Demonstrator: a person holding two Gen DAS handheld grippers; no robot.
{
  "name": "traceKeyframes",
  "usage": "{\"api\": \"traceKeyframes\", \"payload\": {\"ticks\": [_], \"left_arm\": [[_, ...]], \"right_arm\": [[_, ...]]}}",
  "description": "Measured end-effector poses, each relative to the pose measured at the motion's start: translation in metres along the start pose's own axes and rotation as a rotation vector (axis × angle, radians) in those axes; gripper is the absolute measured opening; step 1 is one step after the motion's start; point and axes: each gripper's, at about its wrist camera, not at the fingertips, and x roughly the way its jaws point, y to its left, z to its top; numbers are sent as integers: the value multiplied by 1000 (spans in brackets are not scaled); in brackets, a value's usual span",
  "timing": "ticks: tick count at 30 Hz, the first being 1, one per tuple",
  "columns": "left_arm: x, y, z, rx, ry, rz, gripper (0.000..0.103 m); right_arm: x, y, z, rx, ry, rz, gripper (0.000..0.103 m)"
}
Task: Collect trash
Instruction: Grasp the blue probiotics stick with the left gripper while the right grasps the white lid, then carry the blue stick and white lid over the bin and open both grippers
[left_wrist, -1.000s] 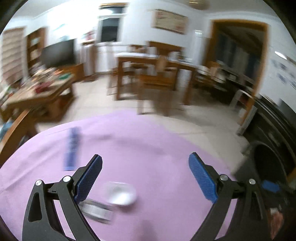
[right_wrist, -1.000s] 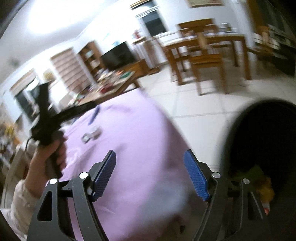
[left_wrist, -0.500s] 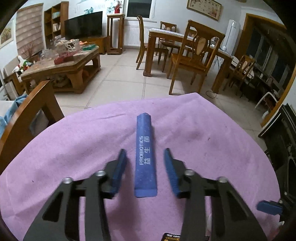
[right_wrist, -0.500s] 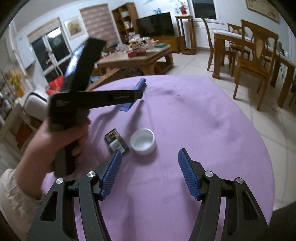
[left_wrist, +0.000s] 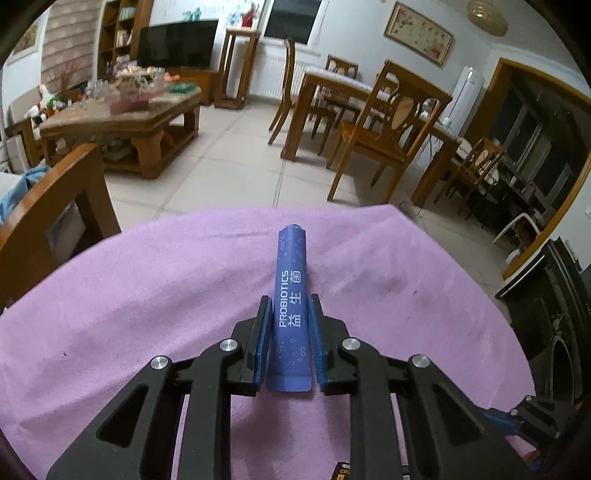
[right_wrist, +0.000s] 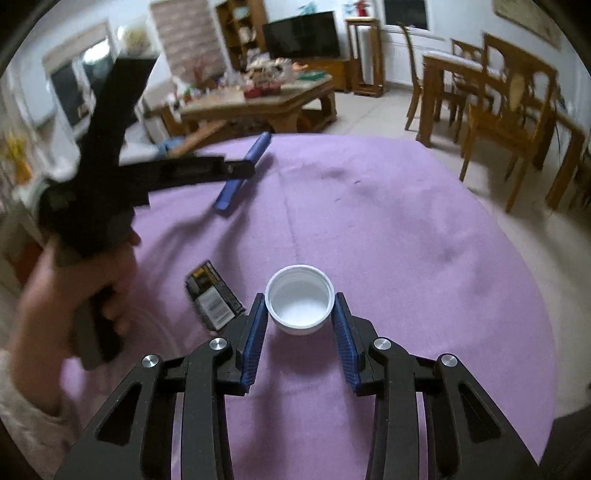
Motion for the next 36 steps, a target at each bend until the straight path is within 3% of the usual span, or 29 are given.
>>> {"api": "traceKeyframes", "payload": {"ticks": [3, 9, 14, 21, 28, 36], "left_arm": [[-18, -13, 2, 11, -41, -57, 21], [-71, -72, -14, 93, -102, -229, 21], [-103, -161, -49, 222, -79, -416, 21], [-107, -289, -104, 392, -8, -605, 21], [-90, -381, -162, 541, 97, -682, 21], [-74, -410, -182, 616, 188, -680, 24]], "right_arm": [[-37, -19, -12, 86, -75, 71, 36], [-135, -71, -69, 209, -259, 80, 36], [-217, -144, -142, 371, -387, -43, 36], [-289, -227, -232, 523, -434, -229, 36], [-309, -276, -283, 620, -461, -278, 36], [-312, -296, -300, 631, -462, -276, 37]]}}
